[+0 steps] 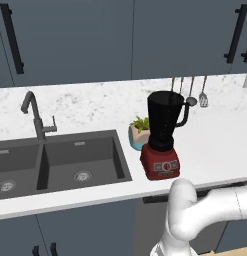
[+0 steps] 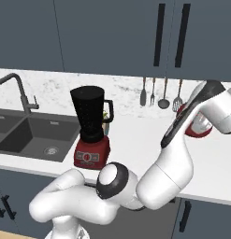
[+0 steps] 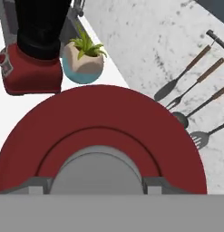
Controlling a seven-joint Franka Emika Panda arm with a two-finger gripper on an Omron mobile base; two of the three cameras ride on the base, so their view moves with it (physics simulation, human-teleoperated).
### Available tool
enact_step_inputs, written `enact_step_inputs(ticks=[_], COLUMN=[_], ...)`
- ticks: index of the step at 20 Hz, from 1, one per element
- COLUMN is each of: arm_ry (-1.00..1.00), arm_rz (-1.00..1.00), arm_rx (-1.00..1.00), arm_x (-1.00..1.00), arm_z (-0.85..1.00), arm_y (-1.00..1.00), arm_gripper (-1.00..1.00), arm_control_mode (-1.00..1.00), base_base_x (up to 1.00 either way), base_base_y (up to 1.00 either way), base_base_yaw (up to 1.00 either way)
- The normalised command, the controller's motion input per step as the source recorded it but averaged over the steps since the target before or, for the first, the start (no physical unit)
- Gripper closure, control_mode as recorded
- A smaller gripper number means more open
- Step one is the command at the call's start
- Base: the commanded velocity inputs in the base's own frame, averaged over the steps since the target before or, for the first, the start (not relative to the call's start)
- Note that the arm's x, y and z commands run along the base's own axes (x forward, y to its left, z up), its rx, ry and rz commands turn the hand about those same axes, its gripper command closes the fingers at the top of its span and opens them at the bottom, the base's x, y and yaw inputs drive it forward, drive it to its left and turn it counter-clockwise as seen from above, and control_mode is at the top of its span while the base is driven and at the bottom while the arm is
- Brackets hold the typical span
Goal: Close the lid blender by securely placing the lid on top.
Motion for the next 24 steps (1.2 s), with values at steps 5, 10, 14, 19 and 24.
enact_step_inputs(ticks=[5, 10, 14, 19, 24], arm_ry=[-0.18, 0.01, 0.06, 0.05, 0.13], arm_rz=[0.0, 0.0, 0.0, 0.0, 0.0], arm_rx=[0.0, 0.0, 0.01, 0.03, 0.02], arm_x=[0.0, -0.05, -0.06, 0.0, 0.0], arm_z=[1.0, 0.69, 0.47, 0.37, 0.31], arm_y=[1.0, 1.0, 1.0, 1.0, 1.0], arm_gripper=[1.0, 1.0, 1.0, 1.0, 1.0], arm_control_mode=[-1.0, -1.0, -1.0, -1.0, -1.0], base_base_x=[0.0, 0.0, 0.0, 0.0, 0.0], base_base_y=[0.0, 0.0, 0.0, 0.0, 0.0], base_base_yaw=[0.0, 0.0, 0.0, 0.0, 0.0])
